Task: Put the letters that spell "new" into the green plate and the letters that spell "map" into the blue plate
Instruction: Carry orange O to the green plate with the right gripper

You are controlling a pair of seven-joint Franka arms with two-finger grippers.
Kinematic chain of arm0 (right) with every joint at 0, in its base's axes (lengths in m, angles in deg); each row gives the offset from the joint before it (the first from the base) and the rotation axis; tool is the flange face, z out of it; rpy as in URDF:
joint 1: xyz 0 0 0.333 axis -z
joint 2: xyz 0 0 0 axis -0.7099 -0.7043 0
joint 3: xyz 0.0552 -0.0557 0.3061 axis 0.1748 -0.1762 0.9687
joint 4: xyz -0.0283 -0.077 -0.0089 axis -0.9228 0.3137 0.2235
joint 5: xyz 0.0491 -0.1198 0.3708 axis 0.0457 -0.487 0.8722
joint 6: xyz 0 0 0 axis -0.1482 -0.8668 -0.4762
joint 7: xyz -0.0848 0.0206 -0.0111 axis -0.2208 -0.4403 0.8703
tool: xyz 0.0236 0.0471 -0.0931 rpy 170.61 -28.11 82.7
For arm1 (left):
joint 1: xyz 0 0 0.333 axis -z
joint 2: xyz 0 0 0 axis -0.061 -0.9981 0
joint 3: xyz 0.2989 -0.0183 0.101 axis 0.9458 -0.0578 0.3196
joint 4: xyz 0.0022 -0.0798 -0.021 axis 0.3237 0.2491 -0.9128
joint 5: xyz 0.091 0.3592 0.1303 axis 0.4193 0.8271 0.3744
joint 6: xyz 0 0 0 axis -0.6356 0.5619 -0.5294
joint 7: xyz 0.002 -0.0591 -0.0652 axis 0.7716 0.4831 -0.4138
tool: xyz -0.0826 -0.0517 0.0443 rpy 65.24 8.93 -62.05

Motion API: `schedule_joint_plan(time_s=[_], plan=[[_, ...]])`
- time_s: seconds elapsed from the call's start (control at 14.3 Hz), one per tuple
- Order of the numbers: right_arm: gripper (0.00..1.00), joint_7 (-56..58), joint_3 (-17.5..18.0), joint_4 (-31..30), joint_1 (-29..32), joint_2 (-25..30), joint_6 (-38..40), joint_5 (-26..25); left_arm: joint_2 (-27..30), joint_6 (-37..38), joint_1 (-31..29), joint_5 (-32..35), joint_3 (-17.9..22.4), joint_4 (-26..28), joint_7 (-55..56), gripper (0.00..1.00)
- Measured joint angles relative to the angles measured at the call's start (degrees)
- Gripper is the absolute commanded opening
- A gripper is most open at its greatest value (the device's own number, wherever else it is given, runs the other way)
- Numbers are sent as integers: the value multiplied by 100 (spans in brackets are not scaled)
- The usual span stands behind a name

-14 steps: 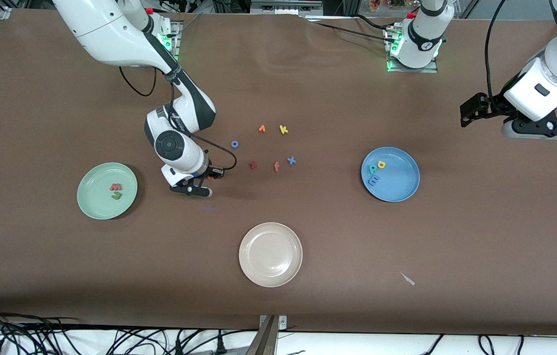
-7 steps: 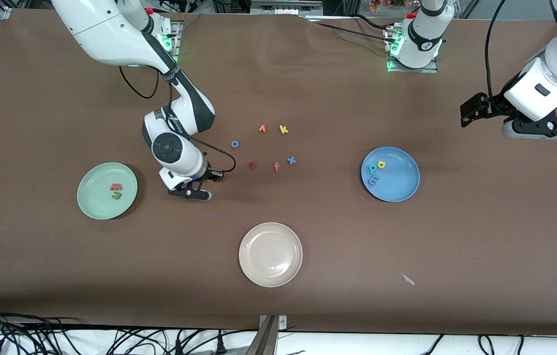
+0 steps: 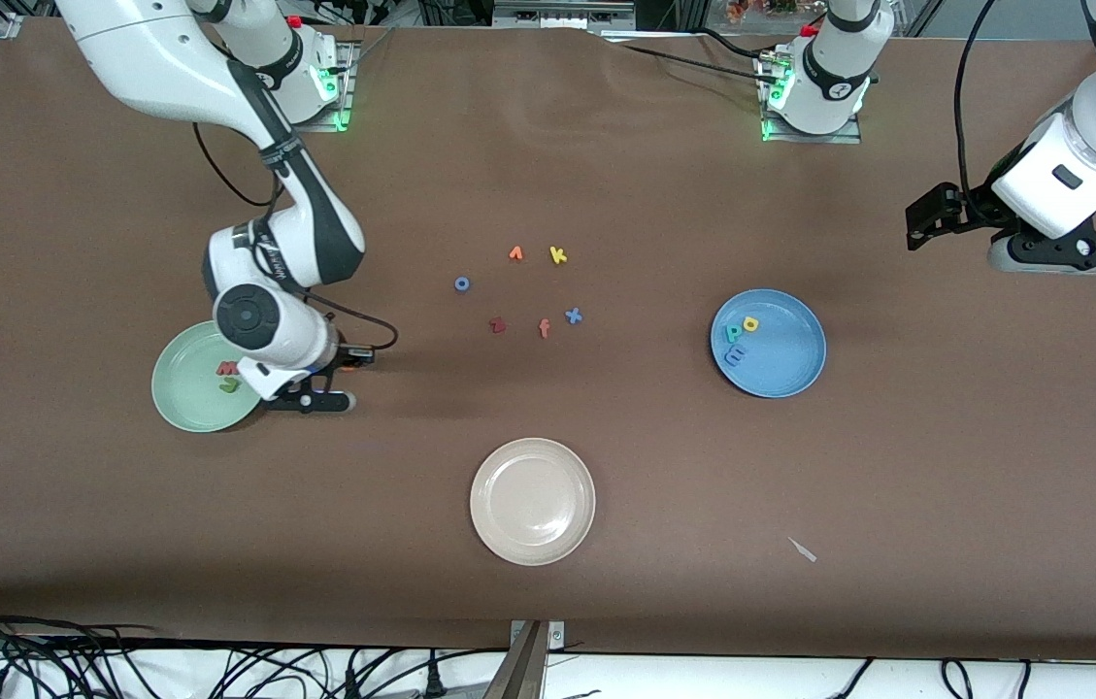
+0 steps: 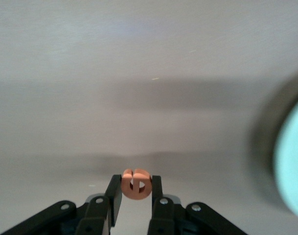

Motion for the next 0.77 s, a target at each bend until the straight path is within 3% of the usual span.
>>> schedule_joint_plan(time_s=[0.49,0.77], plan=[[25,1559,-1029,-1,46,62,286,5,0,0,0,0,0,-1,0,100],[27,1919,-1135,-6,329,56,307,5,0,0,1,0,0,-1,0,100]])
